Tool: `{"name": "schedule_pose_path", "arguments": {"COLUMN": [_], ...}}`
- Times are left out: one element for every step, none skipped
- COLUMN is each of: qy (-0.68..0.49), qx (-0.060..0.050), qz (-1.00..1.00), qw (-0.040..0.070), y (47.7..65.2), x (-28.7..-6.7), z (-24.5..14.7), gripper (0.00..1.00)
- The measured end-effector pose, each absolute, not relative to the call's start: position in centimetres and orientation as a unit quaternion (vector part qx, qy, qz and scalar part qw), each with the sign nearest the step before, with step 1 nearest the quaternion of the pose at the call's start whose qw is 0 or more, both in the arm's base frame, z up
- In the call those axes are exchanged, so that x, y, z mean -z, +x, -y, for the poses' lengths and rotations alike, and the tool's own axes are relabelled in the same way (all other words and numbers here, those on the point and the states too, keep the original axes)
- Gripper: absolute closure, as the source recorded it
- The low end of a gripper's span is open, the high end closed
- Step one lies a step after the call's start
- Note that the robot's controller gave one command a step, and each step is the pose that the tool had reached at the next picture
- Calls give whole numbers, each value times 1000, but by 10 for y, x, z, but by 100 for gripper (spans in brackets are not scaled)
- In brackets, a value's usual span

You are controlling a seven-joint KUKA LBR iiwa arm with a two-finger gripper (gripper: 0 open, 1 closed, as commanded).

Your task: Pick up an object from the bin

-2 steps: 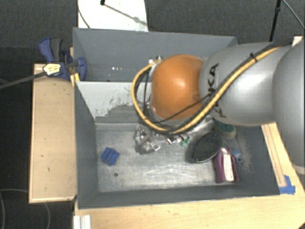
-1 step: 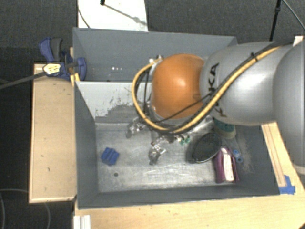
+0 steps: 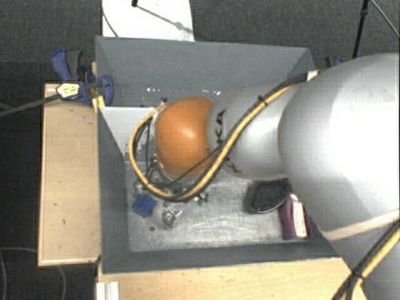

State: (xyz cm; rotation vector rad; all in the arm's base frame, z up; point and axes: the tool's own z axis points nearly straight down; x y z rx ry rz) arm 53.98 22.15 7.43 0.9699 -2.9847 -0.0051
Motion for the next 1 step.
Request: {"name": "schedule_pose_path", "arguments": {"qy": [306], "qx": [1], "qz": [952], "qw": [-1], "y": [542], "x": [-79], "z": [-218], "gripper": [100]}}
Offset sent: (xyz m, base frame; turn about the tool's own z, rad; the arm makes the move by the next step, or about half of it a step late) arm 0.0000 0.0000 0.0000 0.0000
